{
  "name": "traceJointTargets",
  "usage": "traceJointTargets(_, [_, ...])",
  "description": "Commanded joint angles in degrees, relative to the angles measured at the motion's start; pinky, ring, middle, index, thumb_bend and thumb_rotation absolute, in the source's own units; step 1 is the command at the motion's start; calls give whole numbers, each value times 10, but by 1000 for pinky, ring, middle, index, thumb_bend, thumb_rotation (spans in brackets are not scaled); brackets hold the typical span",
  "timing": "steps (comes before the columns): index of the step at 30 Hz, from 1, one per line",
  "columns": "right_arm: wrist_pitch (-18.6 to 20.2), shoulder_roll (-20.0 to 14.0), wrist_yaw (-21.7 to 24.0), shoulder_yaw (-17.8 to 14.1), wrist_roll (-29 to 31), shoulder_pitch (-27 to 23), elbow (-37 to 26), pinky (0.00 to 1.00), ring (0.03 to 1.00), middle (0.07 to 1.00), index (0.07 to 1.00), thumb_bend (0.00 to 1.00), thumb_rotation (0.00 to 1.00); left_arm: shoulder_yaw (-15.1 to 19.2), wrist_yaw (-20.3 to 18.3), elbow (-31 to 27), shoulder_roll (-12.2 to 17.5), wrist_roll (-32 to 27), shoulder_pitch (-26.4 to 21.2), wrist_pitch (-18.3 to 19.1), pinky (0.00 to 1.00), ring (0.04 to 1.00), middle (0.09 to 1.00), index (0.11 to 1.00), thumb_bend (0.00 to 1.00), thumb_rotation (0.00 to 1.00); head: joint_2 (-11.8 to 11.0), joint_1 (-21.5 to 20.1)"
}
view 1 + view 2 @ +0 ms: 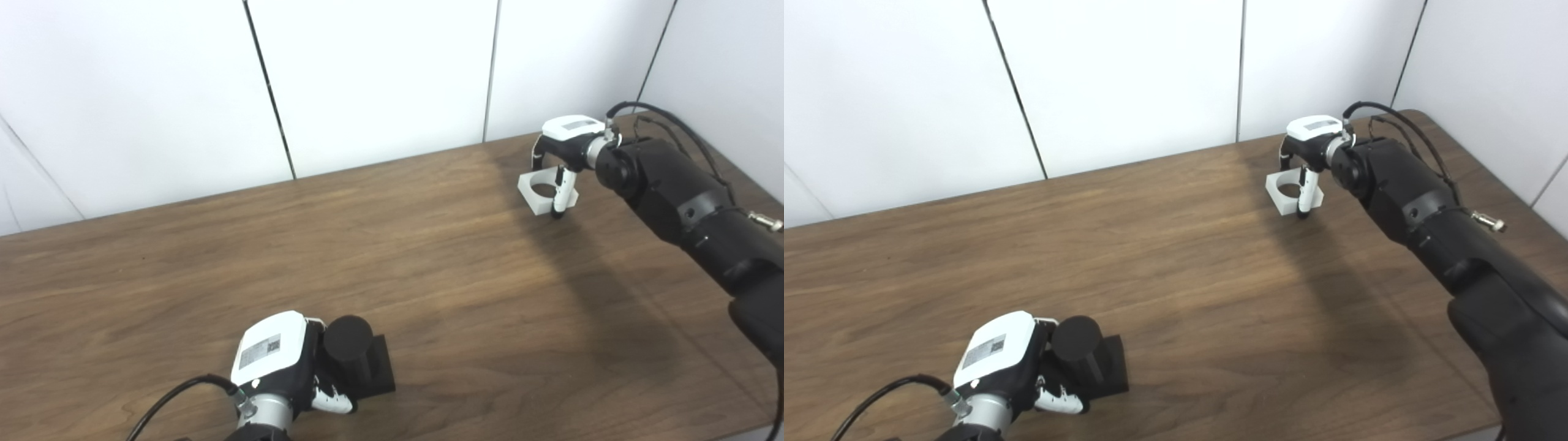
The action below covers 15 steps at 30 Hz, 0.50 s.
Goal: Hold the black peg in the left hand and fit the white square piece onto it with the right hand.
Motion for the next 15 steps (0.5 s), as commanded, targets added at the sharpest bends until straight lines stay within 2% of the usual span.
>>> traceJointTargets(1, [-10,-11,8,2,-5,-3,-25,973,925,828,486,524,136,-5,-22,19,-41,-11,30,6,921,851,753,482,524,55,6,11])
traceJointTargets(6, [-16,-25,48,-5,-1,-3,-112,1000,918,825,486,525,140,-5,-26,16,-45,-10,26,11,925,852,738,482,524,54,16,35])
traceJointTargets(15, [14,-25,146,-44,17,17,-301,1000,926,826,485,525,140,-15,-38,28,-50,9,13,9,876,843,781,485,524,58,30,62])
